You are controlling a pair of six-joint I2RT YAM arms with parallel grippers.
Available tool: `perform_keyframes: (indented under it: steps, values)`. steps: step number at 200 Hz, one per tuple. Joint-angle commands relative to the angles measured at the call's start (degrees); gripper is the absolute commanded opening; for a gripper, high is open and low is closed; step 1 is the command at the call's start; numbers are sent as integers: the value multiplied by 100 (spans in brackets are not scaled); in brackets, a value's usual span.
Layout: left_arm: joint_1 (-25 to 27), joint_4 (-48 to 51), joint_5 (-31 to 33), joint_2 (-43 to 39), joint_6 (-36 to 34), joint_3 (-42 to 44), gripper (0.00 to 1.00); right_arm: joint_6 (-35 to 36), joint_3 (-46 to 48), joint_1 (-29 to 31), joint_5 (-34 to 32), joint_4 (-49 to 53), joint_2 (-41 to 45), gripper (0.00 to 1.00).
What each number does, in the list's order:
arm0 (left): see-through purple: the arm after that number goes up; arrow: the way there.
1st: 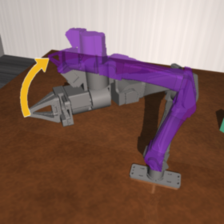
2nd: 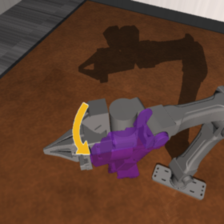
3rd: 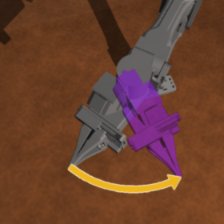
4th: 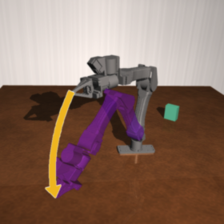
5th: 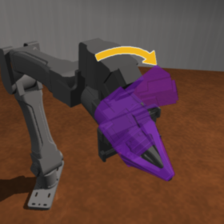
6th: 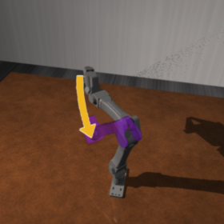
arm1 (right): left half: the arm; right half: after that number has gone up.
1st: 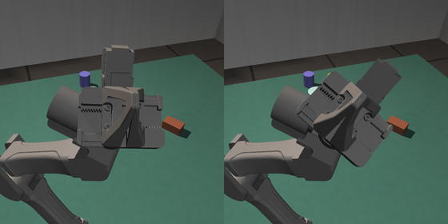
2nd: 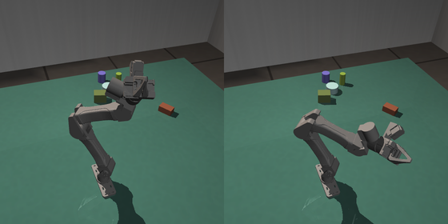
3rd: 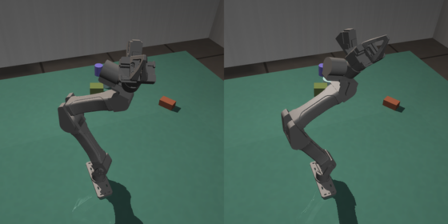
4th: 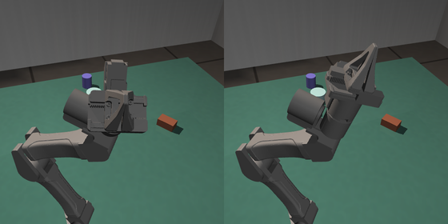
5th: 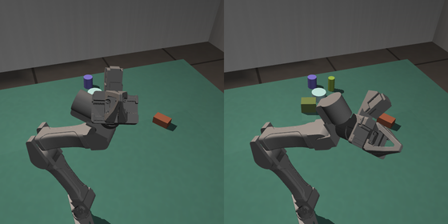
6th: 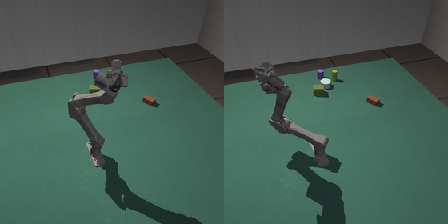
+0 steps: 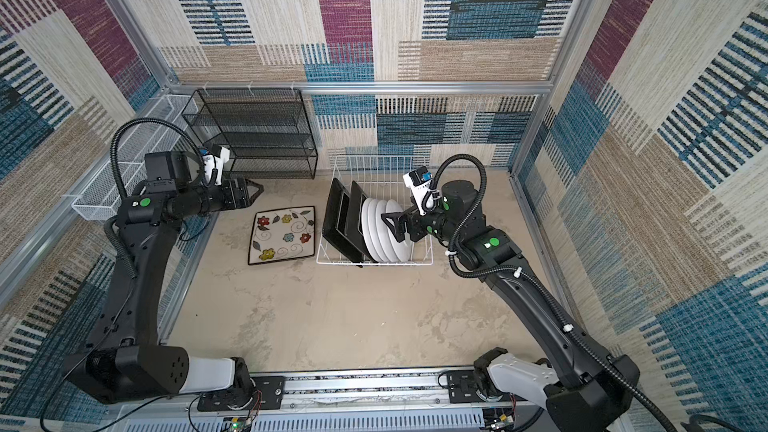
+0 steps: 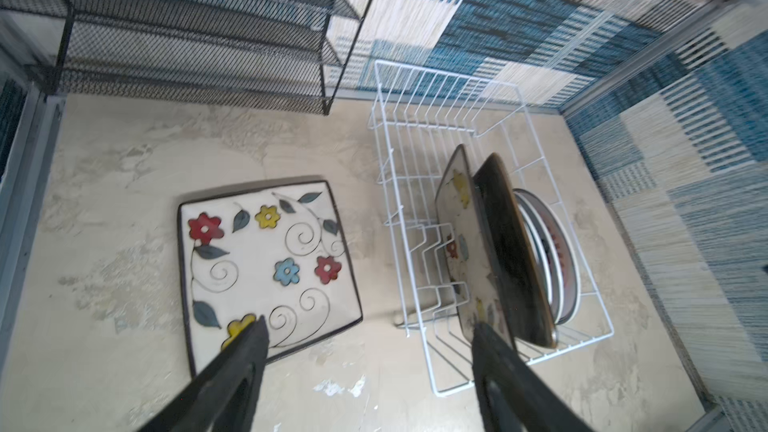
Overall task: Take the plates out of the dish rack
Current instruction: 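Open the left gripper and raise it away from the floral plate, then move the left gripper over the rack to the nearest black square plate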
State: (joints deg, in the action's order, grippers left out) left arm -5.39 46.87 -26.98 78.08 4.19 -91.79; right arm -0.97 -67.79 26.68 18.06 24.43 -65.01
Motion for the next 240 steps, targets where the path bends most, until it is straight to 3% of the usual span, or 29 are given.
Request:
perform_keyframes:
  steps: [1,53,93,180,222,240]
  values:
    - [266,-221,17,-272,377,104,80,-134,58,7,119,-75,105,99]
    - [1237,-508,639,-793,957,641,81,-495,380,4,67,-399,293,99]
    - [1951,-751,1001,-758,1138,998,81,-638,469,11,-56,-408,279,99]
    - [2626,-786,1248,248,1252,892,75,-1060,710,9,13,-622,286,99]
    - [2669,-728,1278,878,1243,529,70,-1098,860,5,-92,-666,475,99]
    - [2668,-622,1164,1189,1249,298,62,-1123,931,5,-194,-675,563,99]
